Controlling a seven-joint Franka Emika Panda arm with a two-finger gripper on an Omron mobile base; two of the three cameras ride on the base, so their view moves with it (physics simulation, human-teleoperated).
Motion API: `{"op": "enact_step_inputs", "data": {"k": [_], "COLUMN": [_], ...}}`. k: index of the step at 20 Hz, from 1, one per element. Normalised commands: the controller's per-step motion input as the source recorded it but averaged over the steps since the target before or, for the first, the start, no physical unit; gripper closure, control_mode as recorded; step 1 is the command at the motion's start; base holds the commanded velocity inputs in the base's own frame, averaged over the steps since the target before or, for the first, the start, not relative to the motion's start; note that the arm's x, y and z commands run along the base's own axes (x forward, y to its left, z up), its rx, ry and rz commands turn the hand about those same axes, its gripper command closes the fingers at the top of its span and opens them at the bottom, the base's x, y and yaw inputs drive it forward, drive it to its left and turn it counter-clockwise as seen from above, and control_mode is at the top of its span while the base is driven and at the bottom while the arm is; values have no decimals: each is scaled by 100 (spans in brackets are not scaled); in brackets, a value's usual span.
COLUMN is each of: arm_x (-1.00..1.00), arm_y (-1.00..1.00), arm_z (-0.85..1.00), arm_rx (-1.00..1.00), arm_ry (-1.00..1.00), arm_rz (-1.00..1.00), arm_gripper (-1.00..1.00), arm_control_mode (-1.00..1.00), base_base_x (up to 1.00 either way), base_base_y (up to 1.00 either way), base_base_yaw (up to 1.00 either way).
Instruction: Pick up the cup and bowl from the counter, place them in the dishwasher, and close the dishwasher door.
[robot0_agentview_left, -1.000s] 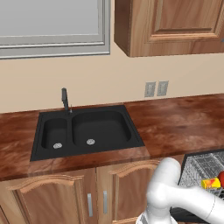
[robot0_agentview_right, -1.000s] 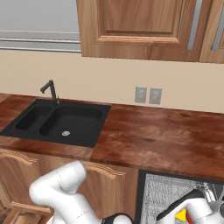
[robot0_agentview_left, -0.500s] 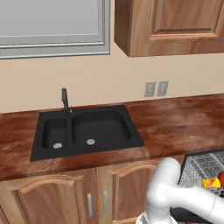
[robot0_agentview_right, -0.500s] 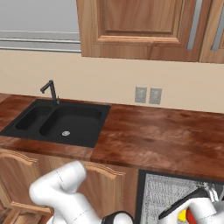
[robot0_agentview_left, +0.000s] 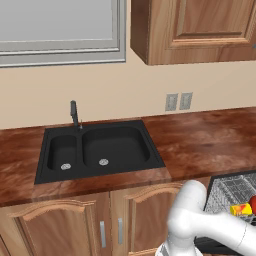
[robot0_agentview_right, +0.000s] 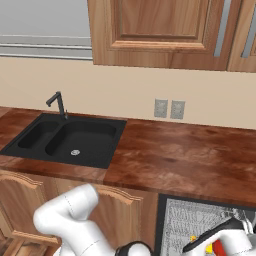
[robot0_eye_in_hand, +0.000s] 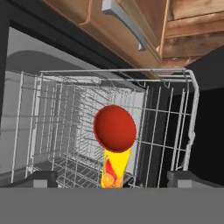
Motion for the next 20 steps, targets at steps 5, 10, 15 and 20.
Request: {"op": "enact_step_inputs", "data": {"k": [5,10,15,20], "arm_x": [-14,-28,-32,-32], "arm_y": [35,51,46,30], "arm_z": [0,0,0,1], "arm_rx": [0,0,0,0], "arm_ry": [-2,-6,-6,-5], "arm_rz": [0,0,-1,-3], "arm_gripper": [-100,-100,-100,-100], "arm_control_mode": [-100,-100,-100,-100], "base_base_x": [0,0,0,0], "base_base_y": [0,0,0,0], "base_base_yaw": [0,0,0,0]}}
